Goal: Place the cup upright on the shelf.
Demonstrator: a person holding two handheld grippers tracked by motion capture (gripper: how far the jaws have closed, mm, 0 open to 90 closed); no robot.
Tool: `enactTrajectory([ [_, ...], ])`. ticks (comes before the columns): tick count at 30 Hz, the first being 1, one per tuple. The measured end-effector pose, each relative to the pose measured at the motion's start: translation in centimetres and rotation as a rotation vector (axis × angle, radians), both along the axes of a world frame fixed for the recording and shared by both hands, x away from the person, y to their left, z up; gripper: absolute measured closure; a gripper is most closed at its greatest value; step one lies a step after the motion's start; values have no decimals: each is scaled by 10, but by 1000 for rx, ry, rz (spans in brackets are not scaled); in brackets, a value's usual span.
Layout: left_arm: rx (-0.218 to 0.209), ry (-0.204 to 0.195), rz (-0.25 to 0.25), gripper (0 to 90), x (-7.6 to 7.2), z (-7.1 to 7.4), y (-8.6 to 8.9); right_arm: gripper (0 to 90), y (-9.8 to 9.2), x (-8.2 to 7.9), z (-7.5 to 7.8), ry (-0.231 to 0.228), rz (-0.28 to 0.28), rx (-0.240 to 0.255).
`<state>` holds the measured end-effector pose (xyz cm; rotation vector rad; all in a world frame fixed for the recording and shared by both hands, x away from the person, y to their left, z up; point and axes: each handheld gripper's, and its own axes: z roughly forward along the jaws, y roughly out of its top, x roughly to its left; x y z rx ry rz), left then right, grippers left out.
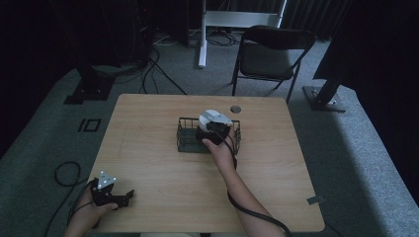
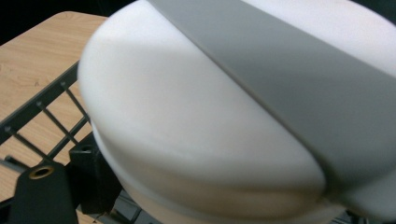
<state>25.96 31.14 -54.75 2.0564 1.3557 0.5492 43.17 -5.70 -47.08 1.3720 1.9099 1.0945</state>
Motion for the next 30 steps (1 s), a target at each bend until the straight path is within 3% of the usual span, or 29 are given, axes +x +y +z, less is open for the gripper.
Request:
enactTrajectory([
  [17,1,0,0,3,0,0,0,116,-13,-9,-2,-24,67,41],
  [30,1,0,0,3,0,0,0,114,-28,-14,-3,-43,171,51],
])
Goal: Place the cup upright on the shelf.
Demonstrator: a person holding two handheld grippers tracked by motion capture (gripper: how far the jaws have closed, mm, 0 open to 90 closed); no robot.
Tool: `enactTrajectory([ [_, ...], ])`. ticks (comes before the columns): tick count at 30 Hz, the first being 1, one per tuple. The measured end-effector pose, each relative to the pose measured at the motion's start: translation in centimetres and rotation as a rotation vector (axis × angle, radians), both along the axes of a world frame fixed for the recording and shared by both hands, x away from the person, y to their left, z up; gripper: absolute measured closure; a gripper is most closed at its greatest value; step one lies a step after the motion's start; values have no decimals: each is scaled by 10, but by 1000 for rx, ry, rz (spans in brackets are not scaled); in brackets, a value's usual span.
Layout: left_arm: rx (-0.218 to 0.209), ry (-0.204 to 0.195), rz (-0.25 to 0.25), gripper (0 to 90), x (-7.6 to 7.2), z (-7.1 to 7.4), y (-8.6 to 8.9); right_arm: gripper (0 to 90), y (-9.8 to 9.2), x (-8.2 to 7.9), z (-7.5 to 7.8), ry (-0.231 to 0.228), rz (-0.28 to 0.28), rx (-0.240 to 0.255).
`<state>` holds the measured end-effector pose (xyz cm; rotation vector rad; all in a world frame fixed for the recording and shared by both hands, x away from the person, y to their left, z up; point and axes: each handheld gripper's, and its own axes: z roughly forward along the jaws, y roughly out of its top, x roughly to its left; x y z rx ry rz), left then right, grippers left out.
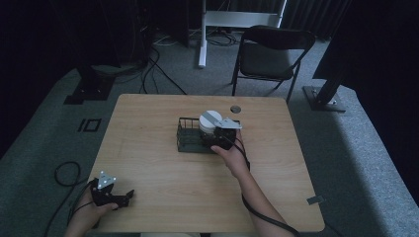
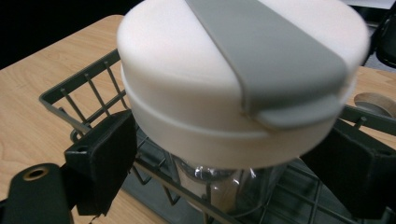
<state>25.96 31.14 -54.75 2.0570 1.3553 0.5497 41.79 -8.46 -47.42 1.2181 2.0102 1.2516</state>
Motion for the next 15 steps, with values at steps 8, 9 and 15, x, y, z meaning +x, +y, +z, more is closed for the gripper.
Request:
enactTrajectory([
  [8,0,0,0,3,0,0,0,114,-13,-2,2,-22,27,17],
  [9,0,0,0,3,0,0,0,114,-14,-2,2,-26,32,18],
  [15,0,0,0,3,0,0,0,114,-18,-6,3,-35,62,10],
])
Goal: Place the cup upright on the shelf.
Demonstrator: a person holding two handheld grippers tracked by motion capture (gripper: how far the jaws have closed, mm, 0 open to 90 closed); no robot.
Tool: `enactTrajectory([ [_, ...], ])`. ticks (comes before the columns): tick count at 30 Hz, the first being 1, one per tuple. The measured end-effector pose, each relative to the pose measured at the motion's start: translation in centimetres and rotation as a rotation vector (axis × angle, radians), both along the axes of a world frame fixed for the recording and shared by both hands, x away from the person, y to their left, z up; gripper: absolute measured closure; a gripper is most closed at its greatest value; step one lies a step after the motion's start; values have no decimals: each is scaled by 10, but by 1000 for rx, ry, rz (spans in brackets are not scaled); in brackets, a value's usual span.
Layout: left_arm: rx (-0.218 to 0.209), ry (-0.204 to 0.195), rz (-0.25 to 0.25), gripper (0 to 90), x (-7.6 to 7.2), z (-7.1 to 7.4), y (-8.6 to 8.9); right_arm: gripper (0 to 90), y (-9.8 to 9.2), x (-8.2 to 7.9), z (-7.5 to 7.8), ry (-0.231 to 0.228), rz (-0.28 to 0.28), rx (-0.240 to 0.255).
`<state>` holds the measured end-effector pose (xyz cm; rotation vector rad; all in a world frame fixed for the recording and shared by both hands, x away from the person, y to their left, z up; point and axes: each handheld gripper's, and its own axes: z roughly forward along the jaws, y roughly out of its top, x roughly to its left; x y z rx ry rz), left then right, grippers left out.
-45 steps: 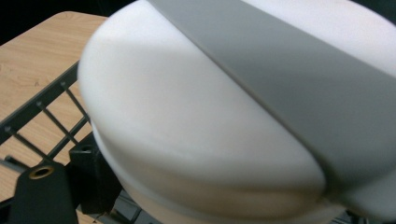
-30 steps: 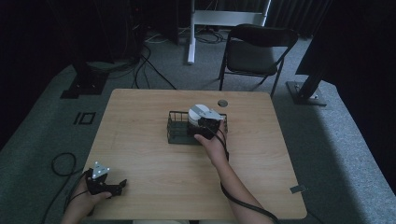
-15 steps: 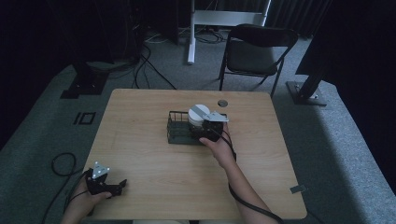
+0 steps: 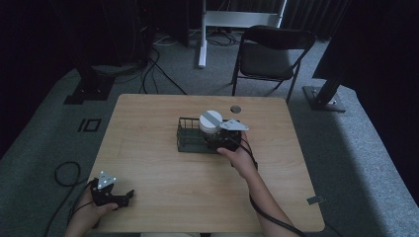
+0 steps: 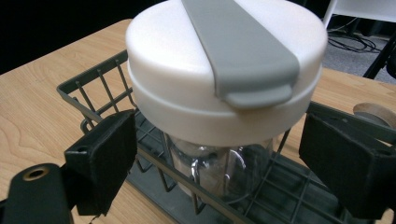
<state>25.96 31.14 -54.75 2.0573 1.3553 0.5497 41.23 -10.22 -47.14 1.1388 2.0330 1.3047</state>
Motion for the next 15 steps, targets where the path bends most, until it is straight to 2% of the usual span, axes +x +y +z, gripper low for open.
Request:
enactTrajectory([
  [15,0,0,0,3,0,0,0,114,-16,-14,9,-31,28,33],
])
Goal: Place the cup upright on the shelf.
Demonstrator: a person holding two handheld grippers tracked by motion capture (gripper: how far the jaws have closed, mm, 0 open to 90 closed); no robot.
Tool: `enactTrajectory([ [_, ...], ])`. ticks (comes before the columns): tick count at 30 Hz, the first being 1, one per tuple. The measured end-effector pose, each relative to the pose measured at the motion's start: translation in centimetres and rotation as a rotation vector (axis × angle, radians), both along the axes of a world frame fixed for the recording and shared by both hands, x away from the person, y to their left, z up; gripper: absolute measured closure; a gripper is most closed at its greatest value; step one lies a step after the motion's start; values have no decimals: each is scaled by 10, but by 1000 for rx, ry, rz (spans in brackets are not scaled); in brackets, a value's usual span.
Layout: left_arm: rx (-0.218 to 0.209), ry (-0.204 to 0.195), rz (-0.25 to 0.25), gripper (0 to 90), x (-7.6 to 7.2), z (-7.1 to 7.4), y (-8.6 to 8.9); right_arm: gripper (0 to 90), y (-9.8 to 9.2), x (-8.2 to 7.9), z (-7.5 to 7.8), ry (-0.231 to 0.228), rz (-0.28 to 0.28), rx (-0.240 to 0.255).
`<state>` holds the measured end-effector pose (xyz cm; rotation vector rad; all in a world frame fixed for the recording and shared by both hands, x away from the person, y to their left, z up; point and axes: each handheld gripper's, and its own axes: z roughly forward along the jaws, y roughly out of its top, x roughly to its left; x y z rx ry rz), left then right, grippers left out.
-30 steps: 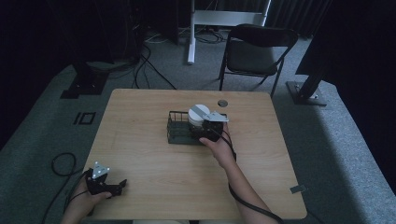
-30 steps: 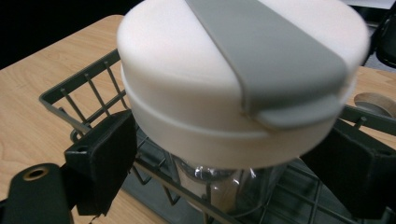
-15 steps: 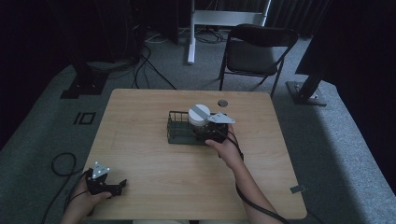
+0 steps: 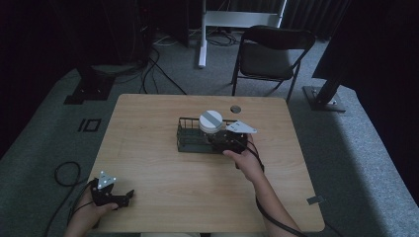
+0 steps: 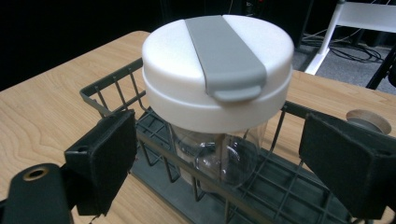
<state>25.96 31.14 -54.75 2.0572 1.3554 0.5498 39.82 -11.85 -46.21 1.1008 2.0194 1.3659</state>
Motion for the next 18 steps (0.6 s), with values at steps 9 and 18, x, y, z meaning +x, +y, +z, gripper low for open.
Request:
enactTrajectory([
  [9,0,0,0,3,0,0,0,114,-17,-12,4,-18,-8,12],
  [18,0,0,0,3,0,0,0,114,-34,-26,6,-47,-19,18],
])
